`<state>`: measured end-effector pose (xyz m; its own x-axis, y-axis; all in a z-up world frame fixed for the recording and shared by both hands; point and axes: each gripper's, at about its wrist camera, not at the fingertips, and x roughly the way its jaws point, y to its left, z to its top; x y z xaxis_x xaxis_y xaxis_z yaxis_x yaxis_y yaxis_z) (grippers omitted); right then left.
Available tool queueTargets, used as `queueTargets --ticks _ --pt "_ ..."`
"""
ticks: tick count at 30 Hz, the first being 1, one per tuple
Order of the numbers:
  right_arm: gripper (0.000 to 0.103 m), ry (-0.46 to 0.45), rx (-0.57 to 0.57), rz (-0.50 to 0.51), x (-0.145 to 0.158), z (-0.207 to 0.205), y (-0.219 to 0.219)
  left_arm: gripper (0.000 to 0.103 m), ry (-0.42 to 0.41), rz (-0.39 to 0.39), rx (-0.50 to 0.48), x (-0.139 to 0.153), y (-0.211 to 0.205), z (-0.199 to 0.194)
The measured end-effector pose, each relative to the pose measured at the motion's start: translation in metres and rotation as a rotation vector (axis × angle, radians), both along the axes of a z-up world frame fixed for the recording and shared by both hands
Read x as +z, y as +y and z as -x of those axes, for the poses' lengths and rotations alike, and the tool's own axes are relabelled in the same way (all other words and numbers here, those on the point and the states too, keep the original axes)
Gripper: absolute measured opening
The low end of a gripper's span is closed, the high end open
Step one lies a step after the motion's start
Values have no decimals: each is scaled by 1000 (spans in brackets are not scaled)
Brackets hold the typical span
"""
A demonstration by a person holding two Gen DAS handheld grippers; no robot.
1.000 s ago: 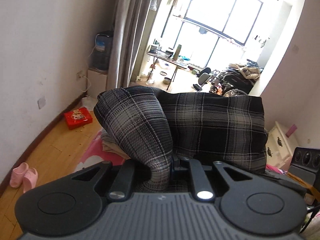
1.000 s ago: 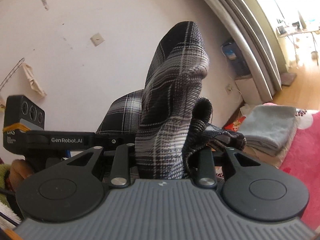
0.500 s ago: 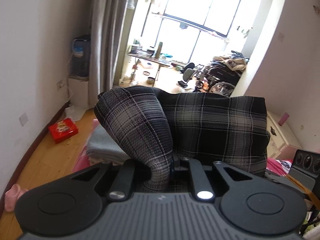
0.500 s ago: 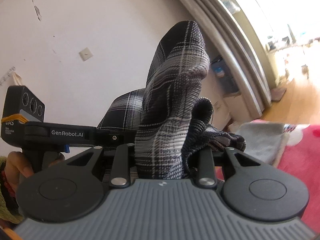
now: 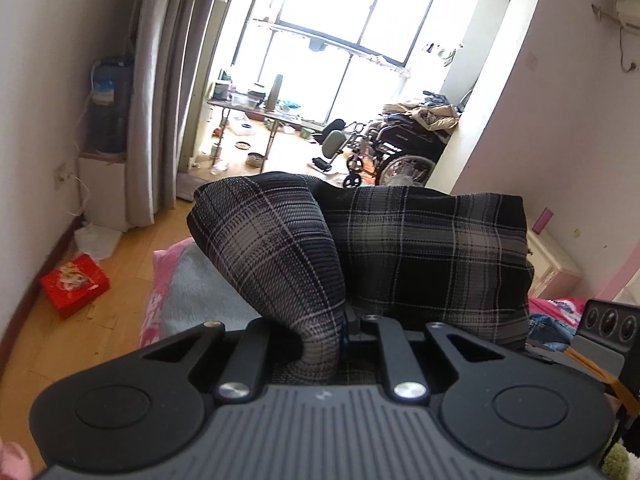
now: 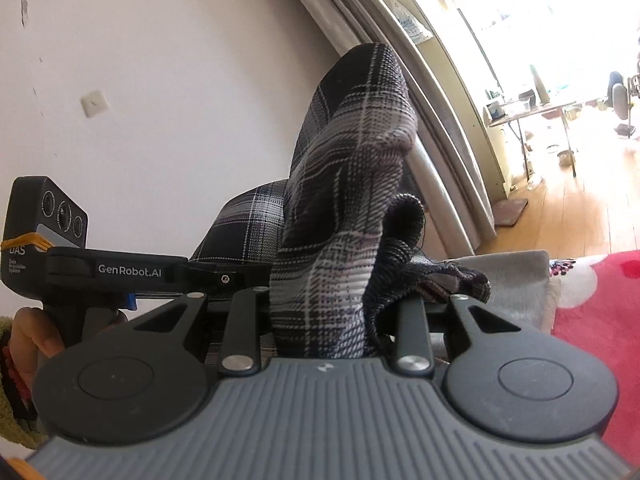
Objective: Fold clothes
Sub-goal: 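Carry the lifted plaid bundle with both grippers toward the folded clothes stack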
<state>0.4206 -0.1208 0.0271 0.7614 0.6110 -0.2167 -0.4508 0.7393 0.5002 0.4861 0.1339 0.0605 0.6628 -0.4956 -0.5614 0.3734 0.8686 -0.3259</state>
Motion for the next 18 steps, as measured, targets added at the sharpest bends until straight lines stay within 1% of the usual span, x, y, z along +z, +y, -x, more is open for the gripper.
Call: queueTargets --ticks 4,8,9,12,14,18 --pt "29 24 -9 9 -27 -32 7 15 9 56 -48 -36 25 -46" --pt "29 90 -21 -33 -48 -76 6 15 84 137 -71 -74 45 -103" --pt "29 109 -25 -42 -53 -88 5 15 97 146 -76 -81 47 -115" --pt "29 169 -32 -81 -73 -119 -1 15 111 145 -110 -100 49 -144" --pt "29 197 -35 -87 -84 -135 -2 15 125 140 -134 -113 47 -161" --pt "29 241 -38 -82 -106 -164 -2 15 173 153 -147 -137 48 -195"
